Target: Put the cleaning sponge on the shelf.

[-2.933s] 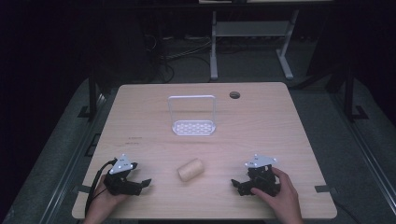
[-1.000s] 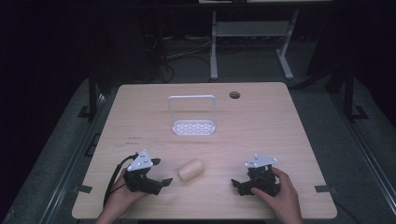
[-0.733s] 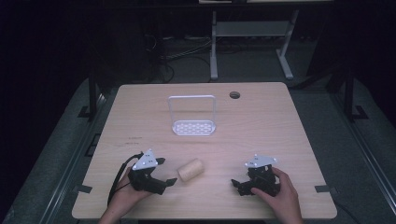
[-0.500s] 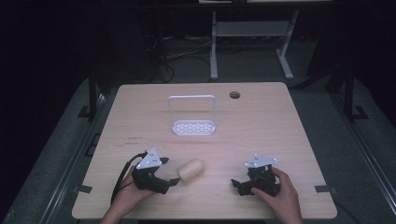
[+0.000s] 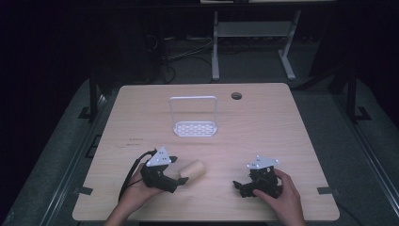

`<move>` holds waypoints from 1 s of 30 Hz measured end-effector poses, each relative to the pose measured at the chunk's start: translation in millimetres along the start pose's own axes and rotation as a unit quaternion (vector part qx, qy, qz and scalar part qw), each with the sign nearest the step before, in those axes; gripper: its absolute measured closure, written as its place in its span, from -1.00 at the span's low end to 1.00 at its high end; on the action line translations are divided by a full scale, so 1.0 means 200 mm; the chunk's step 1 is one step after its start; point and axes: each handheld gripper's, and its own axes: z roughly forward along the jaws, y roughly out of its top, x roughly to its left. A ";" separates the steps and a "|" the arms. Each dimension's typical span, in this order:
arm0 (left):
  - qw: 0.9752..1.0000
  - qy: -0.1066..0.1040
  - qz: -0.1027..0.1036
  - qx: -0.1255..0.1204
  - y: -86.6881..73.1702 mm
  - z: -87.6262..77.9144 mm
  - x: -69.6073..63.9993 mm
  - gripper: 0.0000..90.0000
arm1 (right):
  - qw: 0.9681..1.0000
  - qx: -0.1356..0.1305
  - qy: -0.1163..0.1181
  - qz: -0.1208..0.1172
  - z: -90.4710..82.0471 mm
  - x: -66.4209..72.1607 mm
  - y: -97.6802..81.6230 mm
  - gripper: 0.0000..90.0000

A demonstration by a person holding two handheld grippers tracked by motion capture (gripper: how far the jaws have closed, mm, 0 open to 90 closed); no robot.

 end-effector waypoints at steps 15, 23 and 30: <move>1.000 -0.011 0.010 0.028 0.07 0.09 0.01 -0.69 | 1.000 0.000 0.000 0.000 0.00 0.00 0.00 -0.96; 0.999 -0.013 0.016 0.045 0.10 0.14 0.01 -0.69 | 1.000 0.000 0.000 0.000 0.00 0.00 0.00 -0.96; 0.998 -0.007 0.016 0.053 0.11 0.18 0.01 -0.69 | 1.000 0.000 0.000 0.000 0.00 0.00 0.00 -0.96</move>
